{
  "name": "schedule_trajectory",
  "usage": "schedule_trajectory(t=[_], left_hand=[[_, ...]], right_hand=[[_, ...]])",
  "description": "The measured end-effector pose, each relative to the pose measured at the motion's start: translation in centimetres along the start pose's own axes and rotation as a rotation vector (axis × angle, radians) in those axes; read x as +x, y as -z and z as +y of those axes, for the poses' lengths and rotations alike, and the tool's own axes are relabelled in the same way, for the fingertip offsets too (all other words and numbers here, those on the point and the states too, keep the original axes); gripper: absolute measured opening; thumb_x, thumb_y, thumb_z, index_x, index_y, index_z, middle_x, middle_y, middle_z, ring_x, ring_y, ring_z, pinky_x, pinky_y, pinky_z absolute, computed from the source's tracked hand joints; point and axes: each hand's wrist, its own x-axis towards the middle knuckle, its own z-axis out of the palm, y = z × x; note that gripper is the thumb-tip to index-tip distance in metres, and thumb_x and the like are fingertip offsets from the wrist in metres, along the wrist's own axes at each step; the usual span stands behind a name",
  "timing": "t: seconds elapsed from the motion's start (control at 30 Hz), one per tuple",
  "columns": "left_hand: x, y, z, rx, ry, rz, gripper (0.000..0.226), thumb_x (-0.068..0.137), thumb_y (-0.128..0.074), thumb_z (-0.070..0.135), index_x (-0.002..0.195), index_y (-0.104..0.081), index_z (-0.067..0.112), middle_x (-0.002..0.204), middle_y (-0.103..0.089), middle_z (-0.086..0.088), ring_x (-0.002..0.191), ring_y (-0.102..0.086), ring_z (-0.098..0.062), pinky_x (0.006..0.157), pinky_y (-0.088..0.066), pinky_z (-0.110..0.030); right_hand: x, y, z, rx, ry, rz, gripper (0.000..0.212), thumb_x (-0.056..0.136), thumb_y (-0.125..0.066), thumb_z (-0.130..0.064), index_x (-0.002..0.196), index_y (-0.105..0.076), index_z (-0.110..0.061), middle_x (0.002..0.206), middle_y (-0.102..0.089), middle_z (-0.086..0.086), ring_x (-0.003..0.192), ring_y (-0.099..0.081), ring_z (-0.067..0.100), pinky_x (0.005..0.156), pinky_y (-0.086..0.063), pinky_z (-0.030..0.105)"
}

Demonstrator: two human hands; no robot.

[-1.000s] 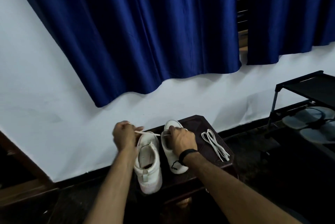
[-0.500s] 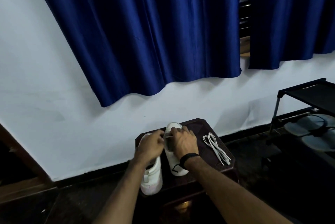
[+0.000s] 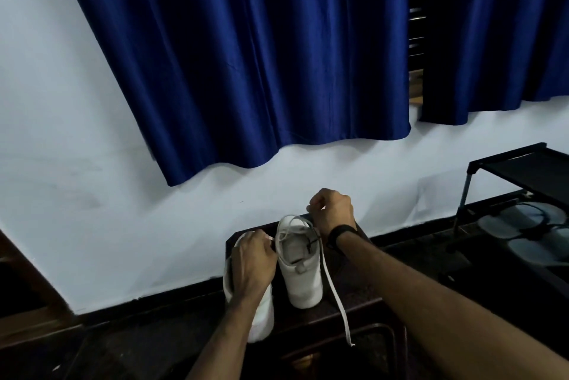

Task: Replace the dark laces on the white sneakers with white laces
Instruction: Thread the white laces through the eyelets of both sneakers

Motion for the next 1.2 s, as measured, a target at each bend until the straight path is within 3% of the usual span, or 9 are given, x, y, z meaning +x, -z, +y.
schedule_trajectory(t=[0.23, 0.33, 0.43, 0.53, 0.6, 0.67, 0.8, 0.93, 1.2], left_hand=[[-0.4, 1.1, 0.0, 0.105, 0.118, 0.167, 0.006, 0.079, -0.055, 0.011, 0.073, -0.058, 0.010, 0.074, -0.060, -0.012, 0.071, -0.060, -0.037, 0.061, -0.044, -0.041], [-0.9, 1.3, 0.0, 0.035, 0.174, 0.305, 0.028, 0.085, -0.036, 0.022, 0.078, -0.060, 0.011, 0.076, -0.060, -0.012, 0.074, -0.059, -0.037, 0.063, -0.042, -0.042], [-0.9, 1.1, -0.2, 0.094, 0.139, 0.388, 0.020, 0.089, -0.042, 0.024, 0.090, -0.060, 0.015, 0.091, -0.060, -0.008, 0.089, -0.057, -0.033, 0.075, -0.040, -0.043], [-0.9, 0.4, -0.2, 0.163, -0.139, 0.293, 0.031, 0.093, -0.053, 0.032, 0.118, -0.059, 0.014, 0.120, -0.061, -0.005, 0.117, -0.053, -0.026, 0.099, -0.039, -0.041], [-0.8, -0.2, 0.2, 0.211, -0.302, 0.110, 0.037, 0.095, -0.048, 0.041, 0.121, -0.058, 0.016, 0.116, -0.066, -0.006, 0.115, -0.056, -0.024, 0.107, -0.034, -0.041], [-0.8, -0.5, 0.5, 0.209, -0.270, -0.047, 0.035, 0.095, -0.044, 0.045, 0.113, -0.058, 0.017, 0.103, -0.070, -0.008, 0.105, -0.060, -0.027, 0.102, -0.038, -0.040], [-0.5, -0.4, 0.5, 0.166, -0.163, -0.095, 0.031, 0.095, -0.041, 0.043, 0.097, -0.056, 0.016, 0.101, -0.066, -0.007, 0.098, -0.062, -0.029, 0.078, -0.046, -0.040], [-0.5, -0.5, 0.7, 0.170, -0.138, -0.054, 0.030, 0.092, -0.046, 0.042, 0.092, -0.056, 0.013, 0.100, -0.063, -0.007, 0.097, -0.061, -0.027, 0.074, -0.046, -0.040], [-0.4, -0.8, 0.7, 0.068, -0.059, -0.017, 0.026, 0.079, -0.063, 0.032, 0.086, -0.057, 0.008, 0.091, -0.063, -0.009, 0.093, -0.059, -0.028, 0.074, -0.043, -0.036]], right_hand=[[-4.6, -3.4, 1.9, -0.225, 0.031, -0.062, 0.035, 0.080, -0.067, -0.035, 0.107, -0.055, -0.017, 0.112, -0.055, 0.006, 0.105, -0.056, 0.029, 0.077, -0.048, 0.037], [-5.7, -4.5, 2.5, -0.194, 0.030, 0.052, 0.028, 0.085, -0.060, -0.025, 0.109, -0.050, -0.016, 0.112, -0.052, 0.006, 0.102, -0.057, 0.031, 0.071, -0.045, 0.038], [-6.0, -4.8, 2.1, -0.206, 0.036, 0.107, 0.017, 0.091, -0.049, -0.021, 0.107, -0.050, -0.015, 0.111, -0.053, 0.007, 0.101, -0.057, 0.031, 0.071, -0.044, 0.039], [-6.6, -5.0, 2.1, -0.200, 0.032, 0.157, 0.016, 0.097, -0.043, -0.027, 0.104, -0.048, -0.014, 0.109, -0.053, 0.008, 0.095, -0.060, 0.033, 0.066, -0.042, 0.039], [-6.7, -4.9, 2.2, -0.194, -0.014, 0.135, 0.023, 0.095, -0.046, -0.034, 0.107, -0.045, -0.014, 0.111, -0.052, 0.008, 0.094, -0.062, 0.033, 0.065, -0.042, 0.038], [-6.7, -4.7, 2.3, -0.230, -0.058, 0.085, 0.033, 0.093, -0.048, -0.040, 0.111, -0.043, -0.013, 0.112, -0.055, 0.009, 0.097, -0.062, 0.032, 0.068, -0.044, 0.038], [-6.2, -3.8, 2.6, -0.418, -0.110, -0.040, 0.053, 0.095, -0.035, -0.059, 0.116, -0.041, -0.011, 0.112, -0.063, 0.012, 0.105, -0.063, 0.030, 0.079, -0.047, 0.037], [-5.2, -2.4, 2.9, -0.451, -0.117, -0.212, 0.066, 0.093, -0.028, -0.067, 0.120, -0.047, -0.010, 0.124, -0.058, 0.017, 0.117, -0.057, 0.033, 0.093, -0.044, 0.040], [-3.6, 0.2, 1.5, -0.475, -0.083, -0.221, 0.064, 0.076, -0.054, -0.075, 0.108, -0.062, -0.021, 0.114, -0.061, 0.009, 0.109, -0.061, 0.028, 0.086, -0.049, 0.034]])
